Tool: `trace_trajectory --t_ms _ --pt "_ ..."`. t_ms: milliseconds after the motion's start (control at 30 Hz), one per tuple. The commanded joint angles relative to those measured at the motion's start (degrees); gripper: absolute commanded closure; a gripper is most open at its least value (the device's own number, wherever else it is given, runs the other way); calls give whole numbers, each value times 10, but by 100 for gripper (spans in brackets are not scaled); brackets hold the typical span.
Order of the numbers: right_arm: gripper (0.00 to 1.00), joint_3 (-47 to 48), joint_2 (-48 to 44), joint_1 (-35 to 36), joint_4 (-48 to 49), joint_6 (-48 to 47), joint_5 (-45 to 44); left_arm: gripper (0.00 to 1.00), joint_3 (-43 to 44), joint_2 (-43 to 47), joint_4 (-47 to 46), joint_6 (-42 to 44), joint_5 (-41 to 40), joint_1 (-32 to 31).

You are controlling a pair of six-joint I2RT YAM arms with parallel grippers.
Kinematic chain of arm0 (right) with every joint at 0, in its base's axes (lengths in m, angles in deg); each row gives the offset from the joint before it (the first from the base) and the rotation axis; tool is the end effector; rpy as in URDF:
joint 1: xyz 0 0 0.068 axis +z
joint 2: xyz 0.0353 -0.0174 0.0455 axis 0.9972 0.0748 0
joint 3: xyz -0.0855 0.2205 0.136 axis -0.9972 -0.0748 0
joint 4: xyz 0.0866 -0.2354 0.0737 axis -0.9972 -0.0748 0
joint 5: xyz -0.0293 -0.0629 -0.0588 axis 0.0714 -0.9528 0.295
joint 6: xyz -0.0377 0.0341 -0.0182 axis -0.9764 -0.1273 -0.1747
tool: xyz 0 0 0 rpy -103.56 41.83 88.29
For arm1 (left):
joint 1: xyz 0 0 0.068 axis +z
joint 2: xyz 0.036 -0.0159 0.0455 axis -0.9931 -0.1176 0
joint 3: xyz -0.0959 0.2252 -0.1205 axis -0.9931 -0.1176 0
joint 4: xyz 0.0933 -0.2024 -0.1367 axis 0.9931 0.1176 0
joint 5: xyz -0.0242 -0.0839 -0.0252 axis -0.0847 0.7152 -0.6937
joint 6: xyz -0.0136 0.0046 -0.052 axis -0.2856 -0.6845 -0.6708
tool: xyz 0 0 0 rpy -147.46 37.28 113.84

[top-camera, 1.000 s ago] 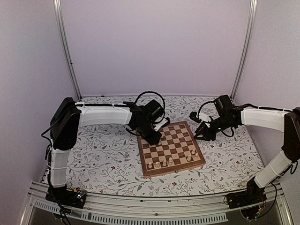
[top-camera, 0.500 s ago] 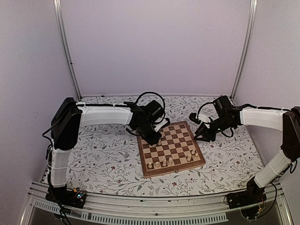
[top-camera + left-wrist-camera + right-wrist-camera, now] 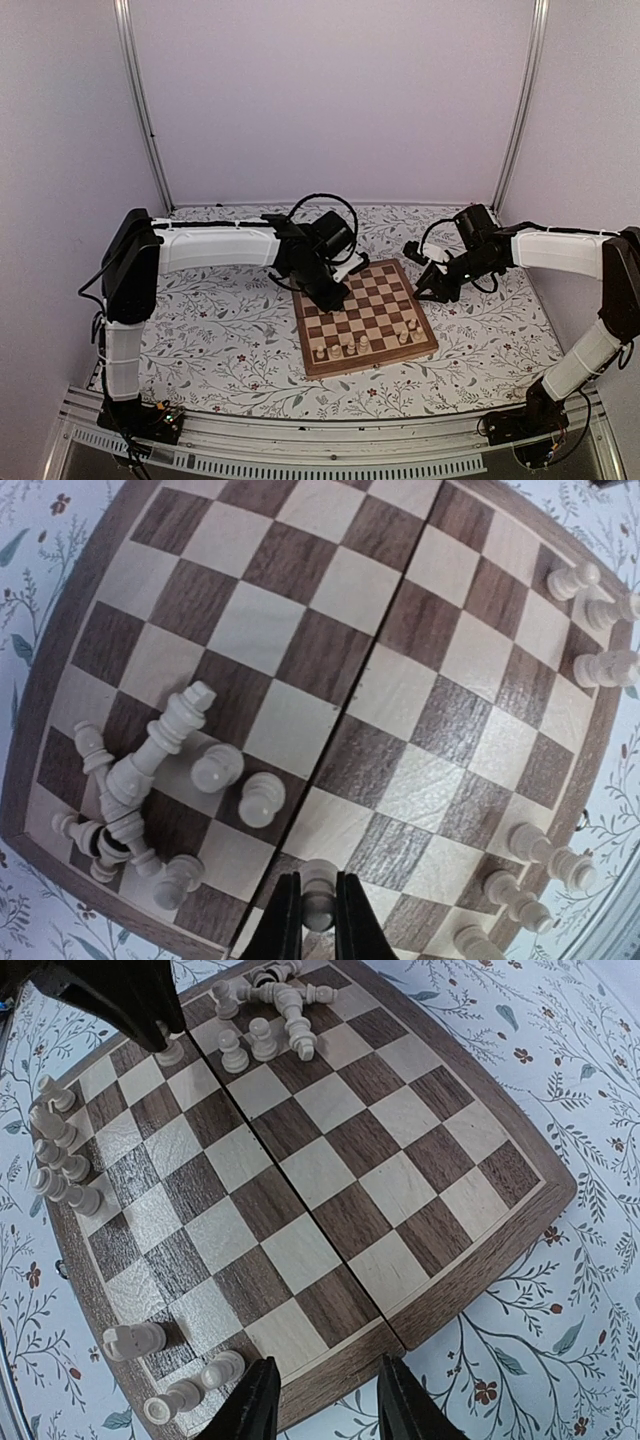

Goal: Set up the chess pieces on the board
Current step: Pick up the chess piece from the chessboard, then place the chess piece on the chessboard.

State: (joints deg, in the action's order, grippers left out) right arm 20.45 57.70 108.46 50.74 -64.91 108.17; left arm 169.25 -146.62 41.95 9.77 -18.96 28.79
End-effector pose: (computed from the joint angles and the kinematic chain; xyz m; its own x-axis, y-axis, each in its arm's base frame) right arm 0.2740 0.1334 0.1995 -0.2494 -0.7122 -0.6562 -0.9415 0.3370 -0.0078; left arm 0.2568 -0.3619 0.1991 -0.5951 0.6901 -0.4118 0.7763 0.6262 -0.0724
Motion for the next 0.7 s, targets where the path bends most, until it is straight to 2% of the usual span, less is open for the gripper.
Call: trace_trajectory --t_ms 0,333,667 --pt "64 -1 8 -2 -5 -1 -3 95 0 16 8 4 34 -23" --pt "64 0 9 -3 -6 -2 -1 95 -1 5 16 20 72 -47" --pt "64 0 9 -2 -8 -2 -1 95 -3 -14 25 19 76 -52"
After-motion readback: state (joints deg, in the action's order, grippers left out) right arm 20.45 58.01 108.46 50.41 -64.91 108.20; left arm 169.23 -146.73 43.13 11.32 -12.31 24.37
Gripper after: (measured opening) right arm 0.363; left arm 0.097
